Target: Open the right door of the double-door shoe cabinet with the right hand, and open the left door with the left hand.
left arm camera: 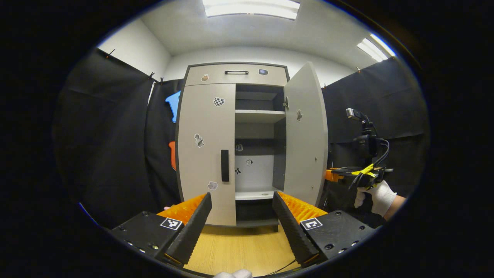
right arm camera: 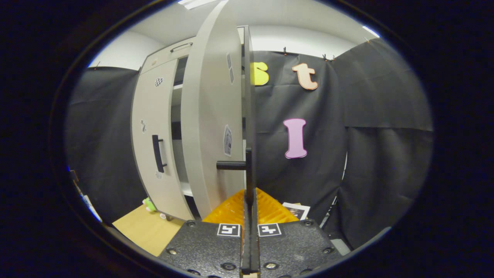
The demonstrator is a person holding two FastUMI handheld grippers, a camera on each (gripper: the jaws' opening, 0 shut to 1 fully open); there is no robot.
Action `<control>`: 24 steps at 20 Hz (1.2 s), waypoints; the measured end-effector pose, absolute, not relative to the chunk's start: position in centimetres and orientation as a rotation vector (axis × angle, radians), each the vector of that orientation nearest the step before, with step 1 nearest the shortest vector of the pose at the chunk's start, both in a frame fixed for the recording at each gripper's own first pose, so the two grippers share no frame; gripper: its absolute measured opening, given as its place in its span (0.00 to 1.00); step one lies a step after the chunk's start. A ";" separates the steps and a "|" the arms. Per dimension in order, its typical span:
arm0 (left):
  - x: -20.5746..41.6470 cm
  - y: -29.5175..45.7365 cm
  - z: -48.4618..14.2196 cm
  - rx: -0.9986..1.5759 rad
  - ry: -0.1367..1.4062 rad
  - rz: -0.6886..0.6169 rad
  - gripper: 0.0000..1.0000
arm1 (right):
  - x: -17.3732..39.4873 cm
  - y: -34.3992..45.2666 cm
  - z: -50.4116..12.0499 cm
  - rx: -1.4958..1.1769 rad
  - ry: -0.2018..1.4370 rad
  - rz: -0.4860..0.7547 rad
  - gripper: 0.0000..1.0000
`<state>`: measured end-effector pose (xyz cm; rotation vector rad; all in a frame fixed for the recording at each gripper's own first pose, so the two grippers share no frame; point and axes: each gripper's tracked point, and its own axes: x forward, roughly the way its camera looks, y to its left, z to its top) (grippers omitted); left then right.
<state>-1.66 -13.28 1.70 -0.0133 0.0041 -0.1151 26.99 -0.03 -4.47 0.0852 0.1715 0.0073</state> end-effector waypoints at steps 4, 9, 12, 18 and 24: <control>-1.4 -12.1 1.6 -0.010 0.008 -0.102 0.95 | 26.7 -0.9 -4.0 0.072 0.144 -0.044 0.09; -1.0 -10.1 1.6 -0.008 0.011 -0.087 0.95 | 26.0 -2.5 -2.5 0.061 0.061 -0.160 0.83; -0.5 -8.7 1.7 -0.008 0.009 -0.085 0.95 | 25.6 -0.5 -2.2 0.096 0.051 -0.124 0.96; 0.7 -4.4 1.8 0.002 0.008 -0.060 0.95 | 23.6 2.8 -3.2 0.109 0.069 -0.073 1.00; 2.1 -1.6 0.8 0.029 0.020 -0.050 0.95 | 22.2 5.8 -4.8 0.116 0.123 -0.029 1.00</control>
